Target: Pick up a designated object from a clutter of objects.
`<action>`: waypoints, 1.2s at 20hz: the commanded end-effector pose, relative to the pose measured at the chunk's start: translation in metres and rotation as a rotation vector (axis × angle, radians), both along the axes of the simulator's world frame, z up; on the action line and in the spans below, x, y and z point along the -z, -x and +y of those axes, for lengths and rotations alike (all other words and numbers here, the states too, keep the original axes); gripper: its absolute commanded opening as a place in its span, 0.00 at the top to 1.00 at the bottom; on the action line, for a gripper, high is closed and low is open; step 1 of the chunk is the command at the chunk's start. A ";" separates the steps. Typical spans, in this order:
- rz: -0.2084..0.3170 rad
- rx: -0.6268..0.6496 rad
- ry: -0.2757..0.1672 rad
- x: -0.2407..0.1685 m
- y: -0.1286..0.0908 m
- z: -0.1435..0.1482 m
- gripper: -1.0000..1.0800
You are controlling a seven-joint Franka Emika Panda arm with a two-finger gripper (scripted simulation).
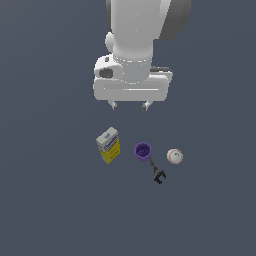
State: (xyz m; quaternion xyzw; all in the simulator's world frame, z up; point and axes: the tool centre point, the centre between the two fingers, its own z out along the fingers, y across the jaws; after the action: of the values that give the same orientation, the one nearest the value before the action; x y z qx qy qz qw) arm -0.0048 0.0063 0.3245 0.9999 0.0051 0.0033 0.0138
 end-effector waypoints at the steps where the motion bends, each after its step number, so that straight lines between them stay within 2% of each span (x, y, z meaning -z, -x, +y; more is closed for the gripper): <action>1: 0.000 0.000 0.000 0.000 0.000 0.000 0.04; 12: 0.026 -0.011 0.002 0.007 0.004 -0.018 0.04; 19: 0.025 -0.011 0.002 0.006 0.004 -0.017 0.04; 24: 0.025 -0.063 0.008 0.017 -0.003 -0.006 0.04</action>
State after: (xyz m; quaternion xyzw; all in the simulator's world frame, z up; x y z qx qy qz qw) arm -0.0041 -0.0043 0.3113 0.9994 0.0273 -0.0086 0.0167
